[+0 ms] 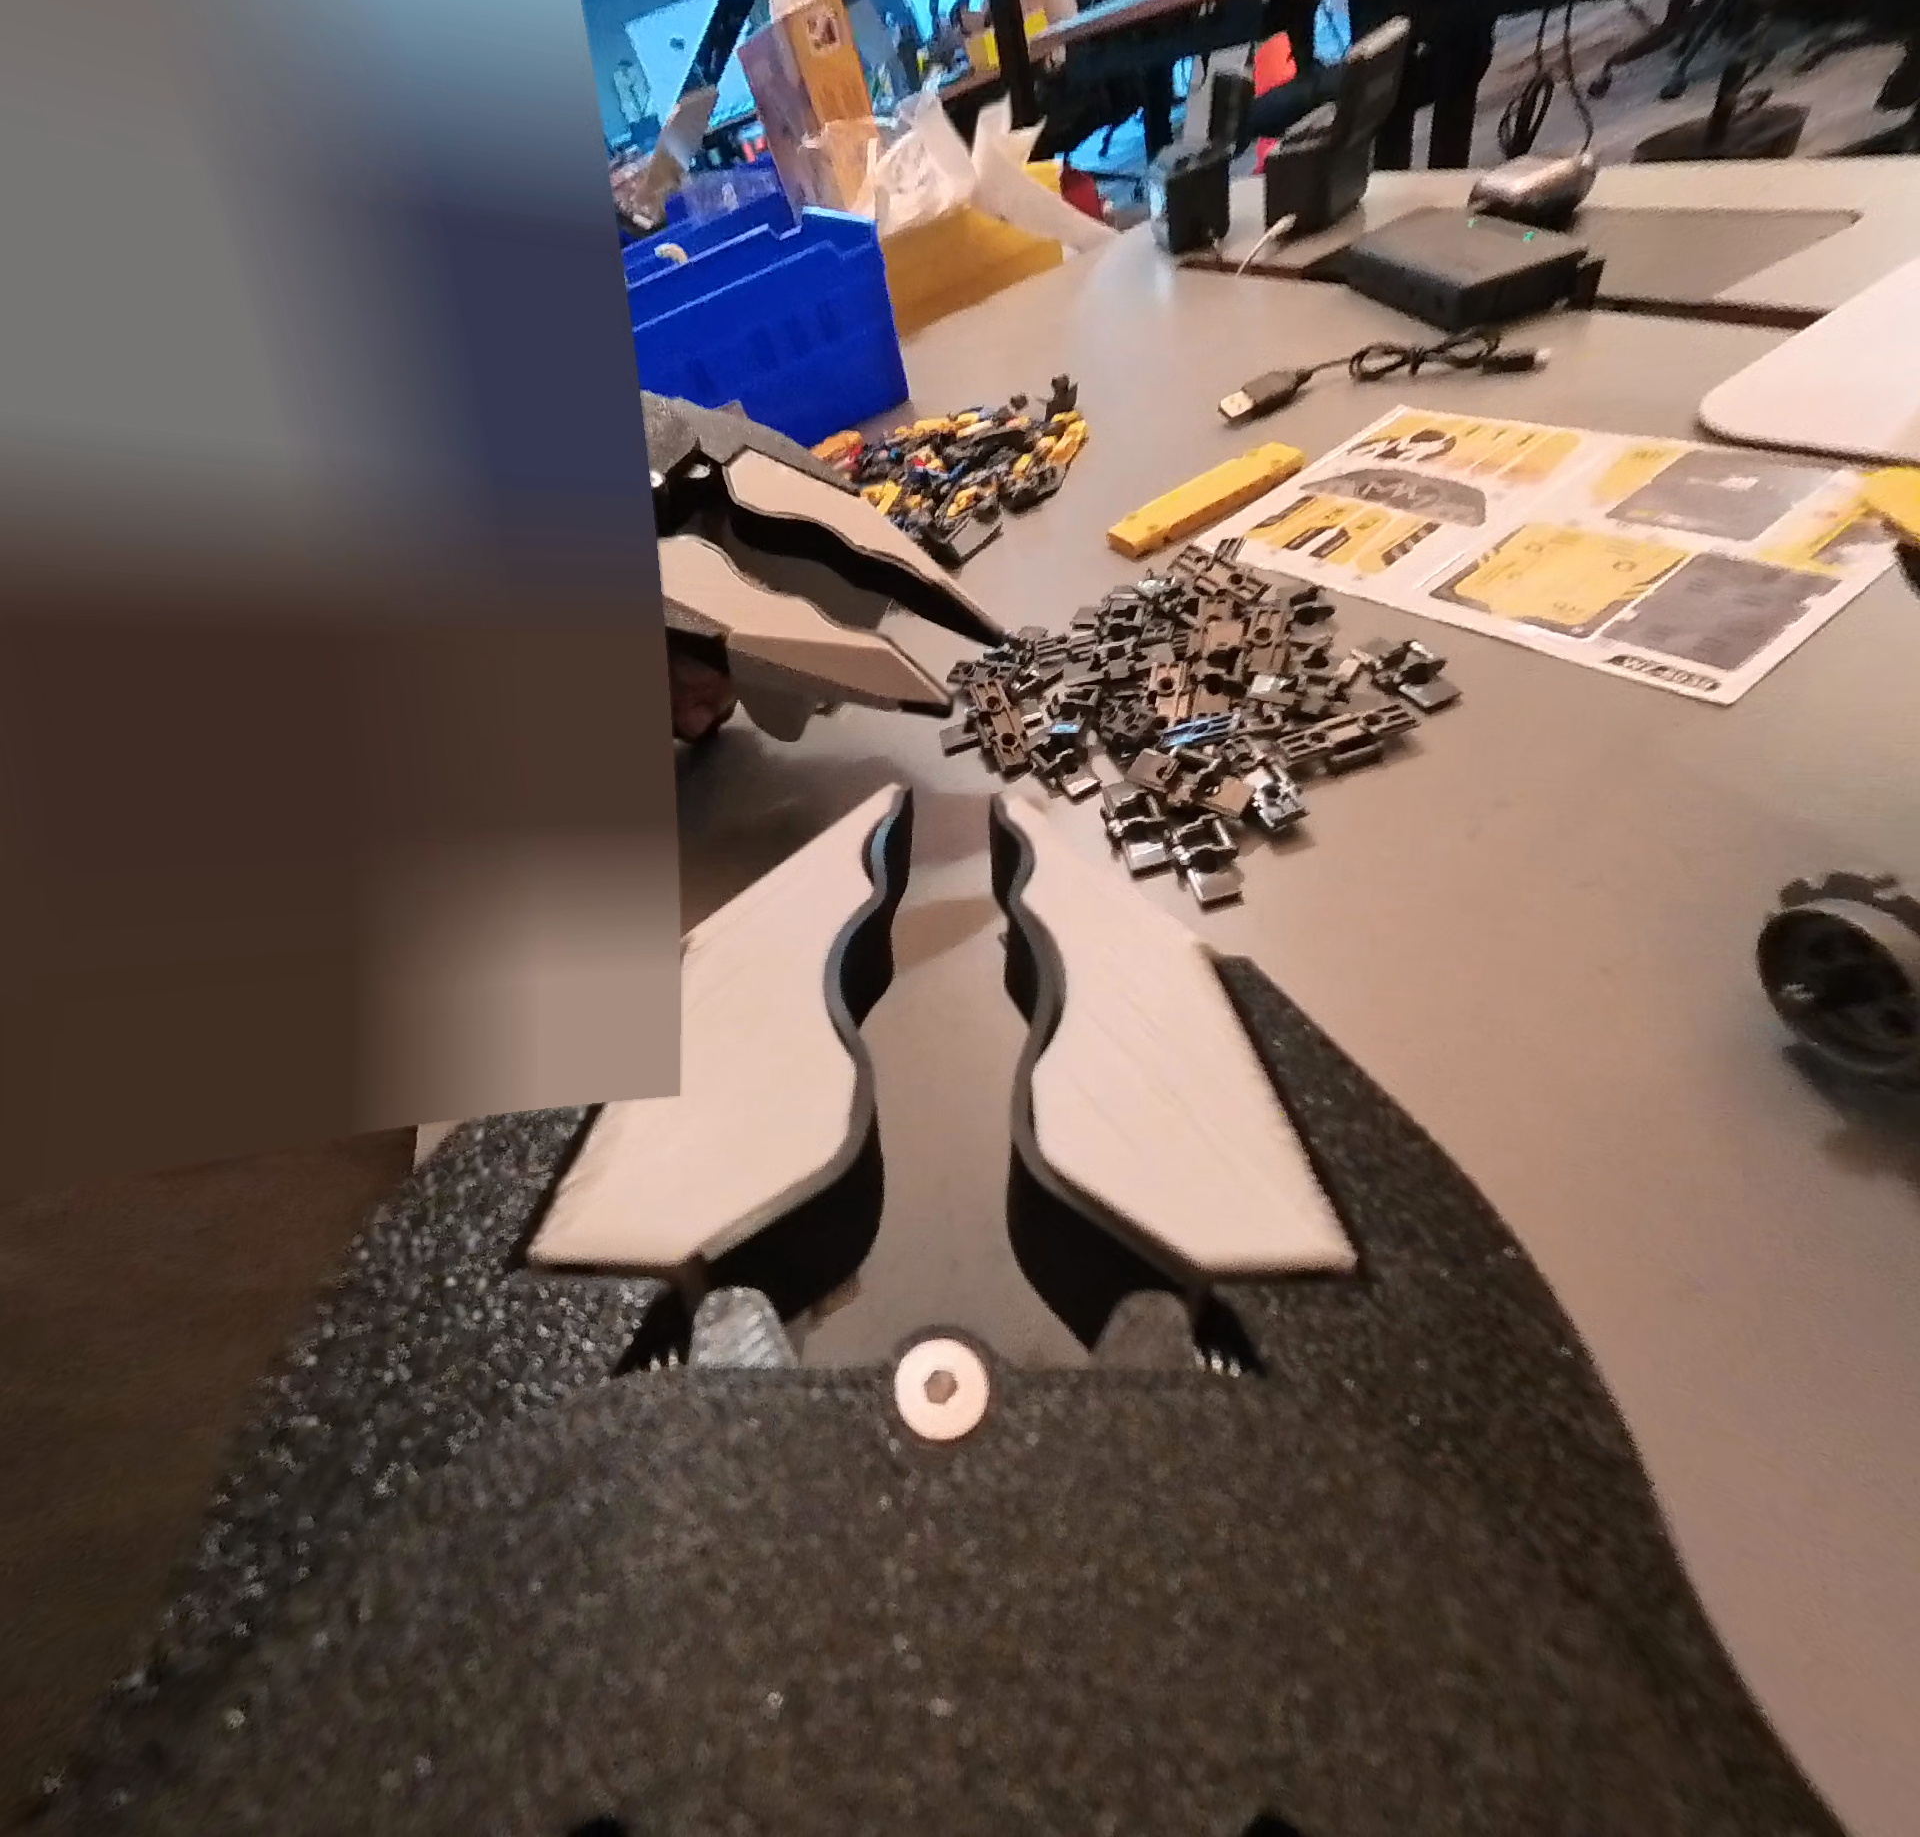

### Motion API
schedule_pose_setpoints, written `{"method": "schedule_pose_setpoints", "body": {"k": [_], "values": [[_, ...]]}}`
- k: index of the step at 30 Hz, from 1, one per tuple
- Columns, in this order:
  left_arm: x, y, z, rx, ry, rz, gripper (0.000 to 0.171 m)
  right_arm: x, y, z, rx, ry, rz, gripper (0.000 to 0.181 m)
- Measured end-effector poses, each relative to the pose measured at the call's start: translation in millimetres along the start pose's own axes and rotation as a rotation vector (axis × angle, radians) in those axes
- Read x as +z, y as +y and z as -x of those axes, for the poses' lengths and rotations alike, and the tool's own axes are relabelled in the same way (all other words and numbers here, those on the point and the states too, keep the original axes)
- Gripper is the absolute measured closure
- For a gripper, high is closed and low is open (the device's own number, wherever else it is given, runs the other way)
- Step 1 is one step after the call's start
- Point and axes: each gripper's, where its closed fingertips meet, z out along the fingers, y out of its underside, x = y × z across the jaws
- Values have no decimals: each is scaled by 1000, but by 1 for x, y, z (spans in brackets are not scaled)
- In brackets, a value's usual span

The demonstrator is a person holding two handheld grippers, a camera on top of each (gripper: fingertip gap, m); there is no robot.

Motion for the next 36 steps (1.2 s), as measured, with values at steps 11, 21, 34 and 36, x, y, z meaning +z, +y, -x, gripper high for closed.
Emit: {"method": "schedule_pose_setpoints", "body": {"k": [11, 21, 34, 36], "values": [[-9, -10, -14, 22, 24, -56, 138, -16, 9, -21, 61, 158, 11, 151], [-6, -6, -7, -3, 10, -41, 138, -18, 14, -15, -27, 190, 46, 169], [2, 10, 9, -6, -85, 55, 146, -18, 17, -26, -18, 266, 68, 177], [3, 17, 13, 29, -128, 96, 148, -18, 17, -26, -19, 264, 69, 173]]}}
